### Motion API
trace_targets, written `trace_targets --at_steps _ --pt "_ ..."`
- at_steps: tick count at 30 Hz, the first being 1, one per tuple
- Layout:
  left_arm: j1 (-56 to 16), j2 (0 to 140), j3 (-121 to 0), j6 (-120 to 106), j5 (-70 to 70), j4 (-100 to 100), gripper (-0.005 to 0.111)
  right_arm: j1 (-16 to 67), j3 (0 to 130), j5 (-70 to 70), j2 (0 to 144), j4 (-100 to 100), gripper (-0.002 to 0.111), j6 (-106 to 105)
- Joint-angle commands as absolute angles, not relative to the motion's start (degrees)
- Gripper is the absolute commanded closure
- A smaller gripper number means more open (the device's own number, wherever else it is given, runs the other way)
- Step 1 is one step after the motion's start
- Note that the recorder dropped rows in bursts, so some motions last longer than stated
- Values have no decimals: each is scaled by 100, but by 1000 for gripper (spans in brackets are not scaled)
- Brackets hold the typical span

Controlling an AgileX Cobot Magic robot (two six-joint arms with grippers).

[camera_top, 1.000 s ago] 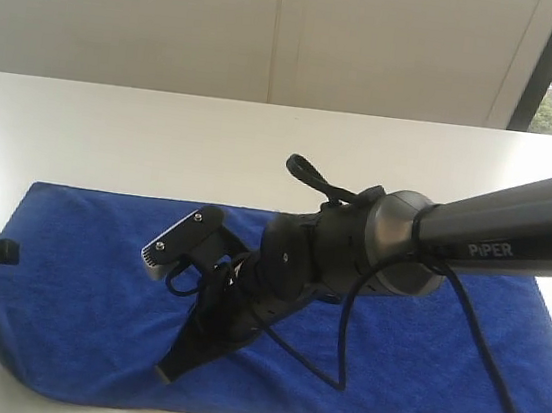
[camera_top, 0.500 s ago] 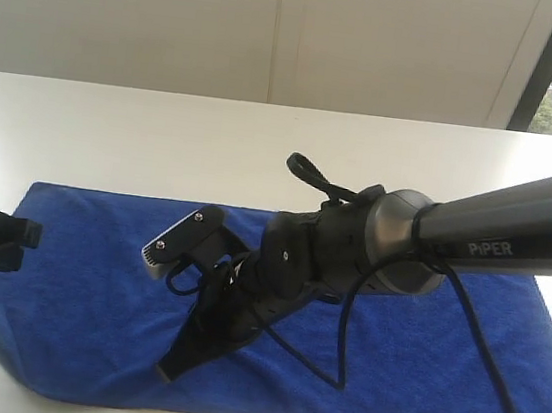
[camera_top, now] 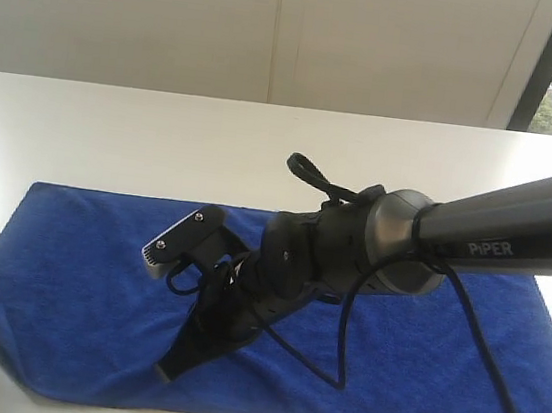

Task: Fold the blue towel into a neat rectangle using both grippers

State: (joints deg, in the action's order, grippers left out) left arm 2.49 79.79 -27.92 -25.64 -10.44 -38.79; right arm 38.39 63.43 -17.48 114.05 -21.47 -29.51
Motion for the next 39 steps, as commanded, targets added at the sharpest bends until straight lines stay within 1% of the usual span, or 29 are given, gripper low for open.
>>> trace_targets --at_steps 1,3,6,13,22,32,36,39 --pt "267 7965 -2744 -2528 -930 -4154 60 3816 6276 -2090 11570 -2080 108 -2975" --pt "267 8153 -2744 -2528 -919 -4231 57 3816 6276 -2090 11570 -2080 108 -2975" --pt "267 8552 -2744 -2528 -855 -4639 57 3816 6276 -2114 11570 -2080 108 -2975" --pt "244 8588 -2976 -2587 -1025 -4920 57 3816 6276 -2093 11570 -2080 108 -2975" --pt "-404 8805 -3224 -2681 -603 -5196 57 3816 6276 -2115 11570 -2080 108 -2975" --pt "-418 8971 -3277 -2681 -499 -5274 57 3816 6276 -2168 11570 -2080 108 -2975" --pt "-418 8971 -3277 -2681 -511 -5272 62 3816 6276 -2168 11570 -2080 108 -2975" --pt "-418 8971 -3277 -2668 -511 -5330 74 3816 6276 -2168 11570 -2080 108 -2975"
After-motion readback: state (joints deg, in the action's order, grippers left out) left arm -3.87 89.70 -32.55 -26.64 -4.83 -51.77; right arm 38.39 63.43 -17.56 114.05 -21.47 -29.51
